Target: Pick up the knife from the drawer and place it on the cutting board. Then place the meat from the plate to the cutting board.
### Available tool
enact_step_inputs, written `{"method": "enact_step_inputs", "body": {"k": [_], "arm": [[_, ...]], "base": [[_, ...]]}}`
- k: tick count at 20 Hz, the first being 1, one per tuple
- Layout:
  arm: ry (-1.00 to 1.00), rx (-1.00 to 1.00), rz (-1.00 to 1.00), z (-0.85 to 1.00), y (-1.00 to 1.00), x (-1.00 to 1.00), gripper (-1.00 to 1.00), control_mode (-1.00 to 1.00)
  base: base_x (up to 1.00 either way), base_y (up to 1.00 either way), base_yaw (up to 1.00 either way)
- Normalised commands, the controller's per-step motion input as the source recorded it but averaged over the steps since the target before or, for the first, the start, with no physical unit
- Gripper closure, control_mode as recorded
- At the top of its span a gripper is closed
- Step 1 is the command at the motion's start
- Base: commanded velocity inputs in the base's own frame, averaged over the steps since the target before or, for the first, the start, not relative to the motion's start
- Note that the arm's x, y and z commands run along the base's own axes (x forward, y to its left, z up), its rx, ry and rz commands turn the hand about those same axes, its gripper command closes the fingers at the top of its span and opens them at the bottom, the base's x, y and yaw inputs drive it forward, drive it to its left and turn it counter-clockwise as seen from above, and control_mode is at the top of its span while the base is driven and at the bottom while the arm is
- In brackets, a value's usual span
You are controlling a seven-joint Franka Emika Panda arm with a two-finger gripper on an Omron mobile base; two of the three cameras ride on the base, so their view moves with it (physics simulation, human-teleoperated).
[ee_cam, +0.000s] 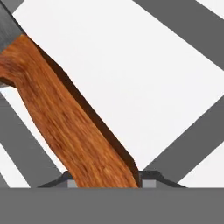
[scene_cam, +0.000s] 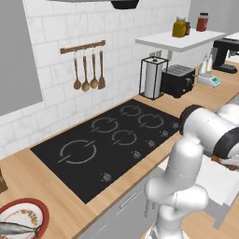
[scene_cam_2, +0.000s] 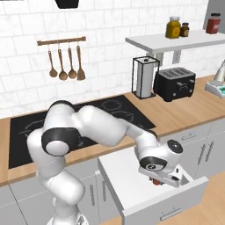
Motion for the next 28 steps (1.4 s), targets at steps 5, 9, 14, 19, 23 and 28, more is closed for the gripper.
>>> {"method": "enact_step_inputs", "body": {"k": [5,9,14,19,23,28], "arm": [[0.00,0.01,0.02,1.00,0.00,-1.00,1.00,-1.00],[0.00,0.00,0.00,1.00,0.01,-0.95,1.00,-1.00],[0.00,-0.06,-0.03,0.99,0.03,-0.75,1.00,-1.00],[0.00,-0.08,-0.04,0.90,0.03,-0.42,1.00,-1.00],[0.00,0.00,0.00,0.20,0.03,-0.11,1.00,1.00],[0.00,0.00,0.00,0.00,0.00,0.00,1.00,1.00]], "base": [[0.00,0.00,0.00],[0.00,0.00,0.00],[0.00,0.00,0.00],[0.00,0.00,0.00],[-0.55,0.44,0.00],[-0.66,0.98,0.01]]}}
